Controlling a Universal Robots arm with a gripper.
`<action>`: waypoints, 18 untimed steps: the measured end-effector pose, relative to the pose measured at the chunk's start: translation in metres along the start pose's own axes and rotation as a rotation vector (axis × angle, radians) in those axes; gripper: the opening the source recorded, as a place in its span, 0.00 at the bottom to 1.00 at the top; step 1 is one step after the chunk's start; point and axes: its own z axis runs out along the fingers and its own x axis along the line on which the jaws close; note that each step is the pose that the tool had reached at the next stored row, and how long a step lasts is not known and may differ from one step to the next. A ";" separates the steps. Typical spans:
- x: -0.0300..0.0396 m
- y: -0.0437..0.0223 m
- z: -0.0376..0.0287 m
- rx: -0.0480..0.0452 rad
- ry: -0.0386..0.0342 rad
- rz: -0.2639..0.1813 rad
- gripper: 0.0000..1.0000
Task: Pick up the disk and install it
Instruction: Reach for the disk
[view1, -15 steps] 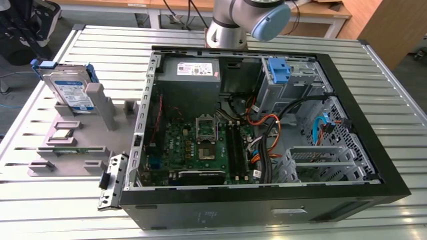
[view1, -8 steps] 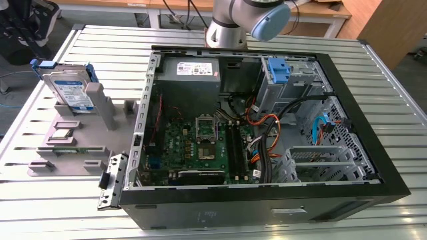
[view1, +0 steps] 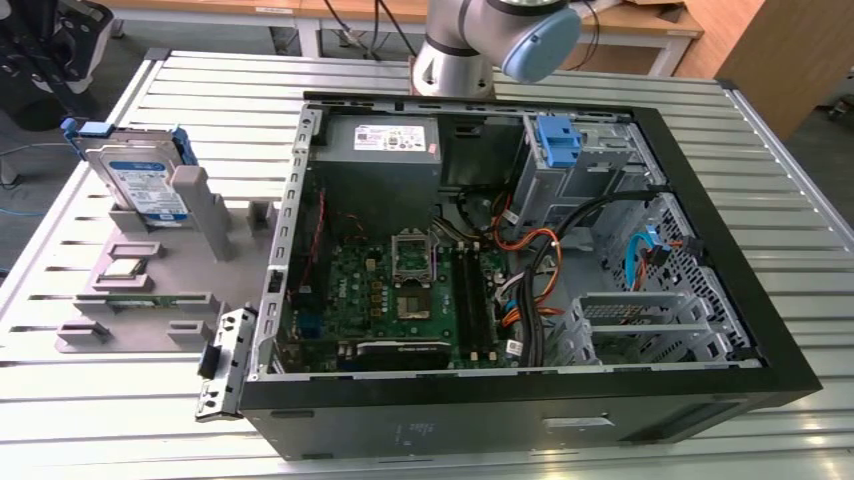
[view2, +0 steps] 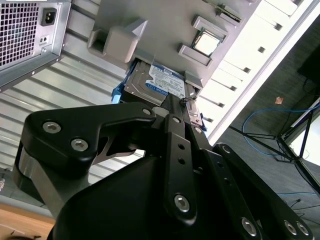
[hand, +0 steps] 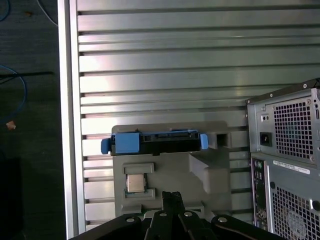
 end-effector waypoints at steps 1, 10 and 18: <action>0.0007 -0.0001 0.0000 0.0000 0.0000 0.000 0.10; 0.0056 -0.0004 -0.0001 0.0000 0.0000 0.000 0.10; 0.0078 -0.0006 0.0000 0.0000 0.0000 0.000 0.10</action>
